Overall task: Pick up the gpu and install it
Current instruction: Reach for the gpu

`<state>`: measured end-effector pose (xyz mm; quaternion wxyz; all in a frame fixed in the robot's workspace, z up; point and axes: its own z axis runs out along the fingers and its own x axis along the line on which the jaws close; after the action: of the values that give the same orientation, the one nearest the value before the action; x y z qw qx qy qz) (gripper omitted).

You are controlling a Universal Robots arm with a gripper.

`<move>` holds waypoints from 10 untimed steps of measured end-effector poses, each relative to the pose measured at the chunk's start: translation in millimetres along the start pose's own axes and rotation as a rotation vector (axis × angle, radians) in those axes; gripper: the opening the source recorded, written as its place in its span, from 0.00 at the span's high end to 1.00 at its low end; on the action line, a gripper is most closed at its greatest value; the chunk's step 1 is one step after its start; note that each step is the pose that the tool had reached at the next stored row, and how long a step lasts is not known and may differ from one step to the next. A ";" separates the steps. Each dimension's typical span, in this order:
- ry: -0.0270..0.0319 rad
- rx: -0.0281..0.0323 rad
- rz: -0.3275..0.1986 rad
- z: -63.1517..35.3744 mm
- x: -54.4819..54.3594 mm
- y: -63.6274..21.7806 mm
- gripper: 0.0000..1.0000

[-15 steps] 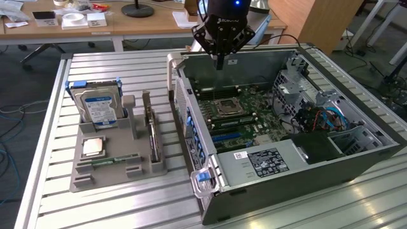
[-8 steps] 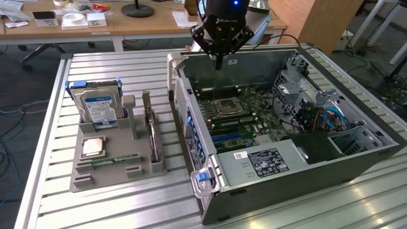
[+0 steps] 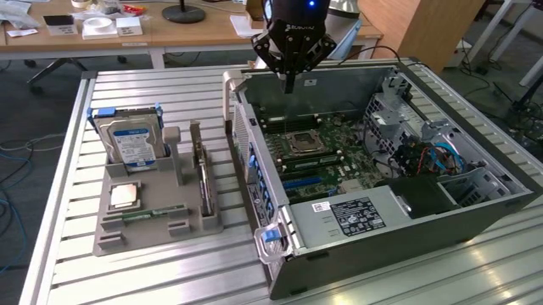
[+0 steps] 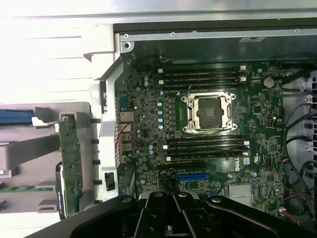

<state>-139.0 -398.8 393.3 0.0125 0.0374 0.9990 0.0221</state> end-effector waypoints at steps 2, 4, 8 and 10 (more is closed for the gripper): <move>0.0000 0.0000 0.000 -0.1 1.1 -0.1 0.89; 0.0000 0.0000 0.000 -0.1 2.5 -0.2 0.89; 0.0000 0.0000 0.000 -0.1 5.1 -0.4 0.89; 0.0000 0.0000 0.000 -0.2 6.4 -0.5 0.89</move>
<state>-145.5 -398.8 393.2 0.0125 0.0374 0.9990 0.0221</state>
